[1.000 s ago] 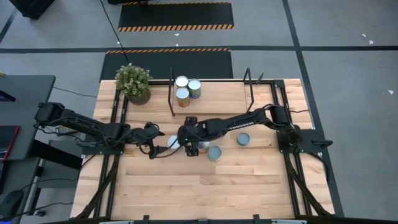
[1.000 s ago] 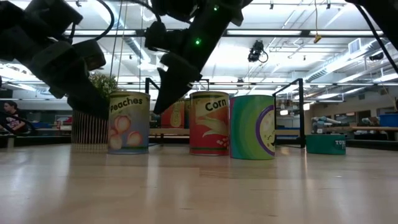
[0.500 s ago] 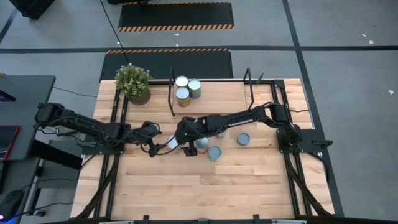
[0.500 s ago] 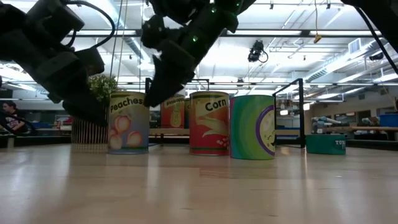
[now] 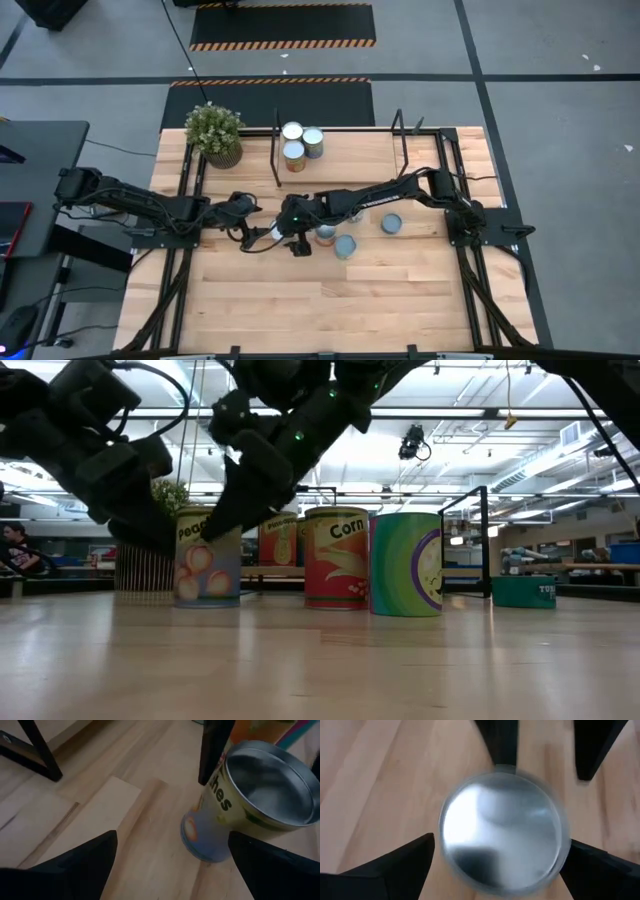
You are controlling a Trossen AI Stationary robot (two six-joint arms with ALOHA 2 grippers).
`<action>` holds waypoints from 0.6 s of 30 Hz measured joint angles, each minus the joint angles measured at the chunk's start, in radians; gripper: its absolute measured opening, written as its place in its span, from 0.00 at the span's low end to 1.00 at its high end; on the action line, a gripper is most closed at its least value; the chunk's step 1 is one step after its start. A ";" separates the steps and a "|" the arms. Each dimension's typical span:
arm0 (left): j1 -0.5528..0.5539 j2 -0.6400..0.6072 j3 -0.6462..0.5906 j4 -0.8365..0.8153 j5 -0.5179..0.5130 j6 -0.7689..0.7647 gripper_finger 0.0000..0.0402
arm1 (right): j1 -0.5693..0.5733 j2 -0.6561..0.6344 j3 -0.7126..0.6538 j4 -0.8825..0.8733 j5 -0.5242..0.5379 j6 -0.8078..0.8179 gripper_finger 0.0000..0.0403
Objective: Pick and place cans onto a shelf
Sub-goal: Put the canned peaches on the shelf
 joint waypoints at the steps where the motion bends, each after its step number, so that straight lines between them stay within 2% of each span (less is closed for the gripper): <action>1: 0.000 0.000 0.000 0.001 0.001 0.004 0.96 | 0.000 0.001 0.002 0.030 0.000 -0.001 0.98; 11: -0.001 0.000 0.000 0.017 0.003 0.026 0.96 | -0.009 0.005 0.016 0.008 -0.004 -0.015 0.80; 15: -0.001 0.000 0.000 0.014 0.003 0.026 0.96 | -0.020 0.005 0.100 -0.145 0.005 -0.053 0.81; 18: -0.001 0.000 0.000 0.014 0.003 0.026 0.96 | -0.026 0.005 0.196 -0.286 0.072 -0.088 0.83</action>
